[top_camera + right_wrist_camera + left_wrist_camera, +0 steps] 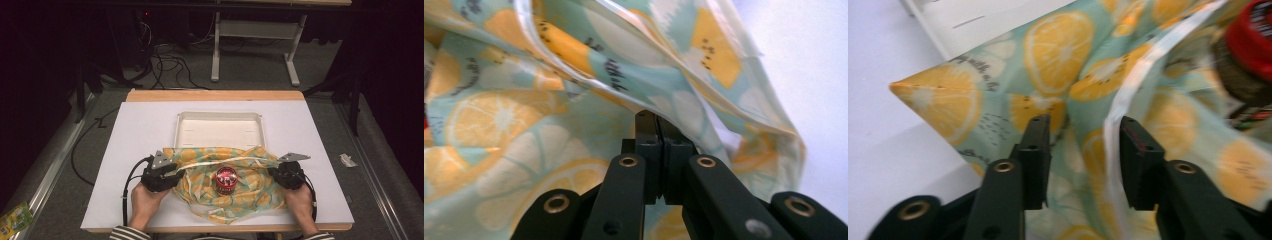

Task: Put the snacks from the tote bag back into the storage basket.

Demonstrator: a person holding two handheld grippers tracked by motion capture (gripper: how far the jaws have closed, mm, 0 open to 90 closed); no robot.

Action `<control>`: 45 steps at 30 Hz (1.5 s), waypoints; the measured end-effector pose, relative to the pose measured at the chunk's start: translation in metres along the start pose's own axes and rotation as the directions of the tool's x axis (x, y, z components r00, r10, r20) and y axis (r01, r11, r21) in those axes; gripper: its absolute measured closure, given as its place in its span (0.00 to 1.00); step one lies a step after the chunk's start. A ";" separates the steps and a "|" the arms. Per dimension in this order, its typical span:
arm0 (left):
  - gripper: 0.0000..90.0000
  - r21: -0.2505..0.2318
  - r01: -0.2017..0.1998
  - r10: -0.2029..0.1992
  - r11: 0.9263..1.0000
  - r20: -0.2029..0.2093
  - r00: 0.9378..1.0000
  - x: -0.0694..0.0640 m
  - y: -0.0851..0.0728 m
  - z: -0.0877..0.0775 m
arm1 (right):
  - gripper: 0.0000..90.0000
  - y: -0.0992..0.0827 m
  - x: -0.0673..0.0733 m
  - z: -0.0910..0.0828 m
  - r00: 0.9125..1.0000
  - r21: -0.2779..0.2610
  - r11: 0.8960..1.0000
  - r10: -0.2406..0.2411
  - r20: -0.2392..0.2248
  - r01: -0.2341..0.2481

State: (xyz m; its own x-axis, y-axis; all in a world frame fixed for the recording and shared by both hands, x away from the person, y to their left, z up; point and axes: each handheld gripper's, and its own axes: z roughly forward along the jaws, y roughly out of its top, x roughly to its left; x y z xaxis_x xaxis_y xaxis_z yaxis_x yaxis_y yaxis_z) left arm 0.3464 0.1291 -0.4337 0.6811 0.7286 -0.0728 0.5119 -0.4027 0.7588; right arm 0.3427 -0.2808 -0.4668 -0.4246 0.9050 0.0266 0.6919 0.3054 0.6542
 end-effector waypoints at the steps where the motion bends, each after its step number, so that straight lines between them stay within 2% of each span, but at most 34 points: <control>1: 0.63 -0.012 0.000 0.000 1.000 0.005 1.000 -0.003 0.000 -0.004 | 1.00 0.001 0.001 0.000 1.000 -0.001 1.000 -0.002 -0.003 0.002; 5: 0.61 -0.042 -0.025 0.027 0.999 0.029 0.999 -0.016 0.006 -0.016 | 1.00 0.004 0.008 -0.001 1.000 -0.010 1.000 -0.014 -0.017 0.014; 7: 0.62 -0.051 -0.038 0.041 0.998 0.055 0.998 -0.024 0.010 -0.018 | 1.00 0.005 0.011 -0.001 0.999 -0.019 1.000 -0.023 -0.025 0.023; 9: 0.64 -0.040 -0.068 0.072 0.997 0.093 0.993 -0.033 0.014 -0.016 | 1.00 0.007 0.015 -0.002 0.999 -0.024 0.999 -0.039 -0.034 0.038; 10: 0.66 -0.035 -0.075 0.079 0.997 0.126 0.989 -0.039 0.016 -0.014 | 1.00 0.008 0.017 -0.002 0.999 -0.023 0.999 -0.038 -0.039 0.037; 12: 0.71 -0.025 -0.094 0.097 0.995 0.164 0.982 -0.048 0.019 -0.010 | 1.00 0.009 0.021 -0.003 0.998 -0.030 0.998 -0.048 -0.047 0.046; 14: 0.74 -0.009 -0.121 0.121 0.993 0.186 0.975 -0.057 0.022 -0.004 | 1.00 0.012 0.023 -0.005 0.997 -0.038 0.998 -0.057 -0.060 0.055; 16: 0.77 -0.002 -0.129 0.127 0.992 0.203 0.971 -0.064 0.023 0.002 | 1.00 0.014 0.026 -0.007 0.996 -0.050 0.997 -0.062 -0.067 0.059; 18: 0.79 0.016 -0.133 0.126 0.991 0.213 0.969 -0.068 0.024 0.009 | 1.00 0.015 0.029 -0.008 0.995 -0.058 0.996 -0.067 -0.076 0.063; 21: 0.82 0.062 -0.125 0.110 0.990 0.210 0.972 -0.070 0.022 0.021 | 1.00 0.018 0.034 -0.008 0.992 -0.065 0.995 -0.078 -0.095 0.072; 26: 0.83 0.171 -0.113 0.088 0.979 0.145 0.985 -0.070 0.018 0.041 | 1.00 0.024 0.046 -0.003 0.987 -0.059 0.993 -0.109 -0.118 0.103; 28: 0.83 0.198 -0.103 0.083 0.975 0.105 0.991 -0.069 0.015 0.046 | 0.99 0.026 0.051 0.001 0.985 -0.051 0.992 -0.124 -0.120 0.119; 30: 0.83 0.219 -0.098 0.084 0.971 0.070 0.994 -0.068 0.012 0.048 | 0.99 0.026 0.054 0.006 0.984 -0.039 0.991 -0.134 -0.120 0.130; 33: 0.83 0.249 -0.080 0.078 0.965 0.021 0.997 -0.063 0.008 0.048 | 0.99 0.026 0.054 0.011 0.985 -0.015 0.990 -0.139 -0.103 0.139; 36: 0.83 0.265 -0.048 0.054 0.963 -0.018 0.998 -0.054 0.003 0.048 | 0.99 0.024 0.048 0.015 0.990 0.005 0.993 -0.115 -0.086 0.116; 40: 0.84 0.253 -0.014 0.028 0.967 -0.051 0.998 -0.046 -0.002 0.044 | 0.99 0.018 0.039 0.016 0.994 0.037 0.994 -0.099 -0.053 0.101; 45: 0.89 0.246 0.001 0.021 0.969 -0.086 0.996 -0.041 -0.007 0.039 | 1.00 0.011 0.029 0.011 0.998 0.035 0.997 -0.064 -0.024 0.065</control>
State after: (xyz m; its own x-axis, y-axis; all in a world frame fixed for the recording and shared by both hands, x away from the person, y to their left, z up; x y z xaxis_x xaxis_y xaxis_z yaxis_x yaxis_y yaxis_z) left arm 0.3353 0.0810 -0.4615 0.6438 0.7652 -0.0012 0.6257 -0.5255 0.5764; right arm 0.3447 -0.2480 -0.4667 -0.4818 0.8763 0.0032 0.6830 0.3733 0.6278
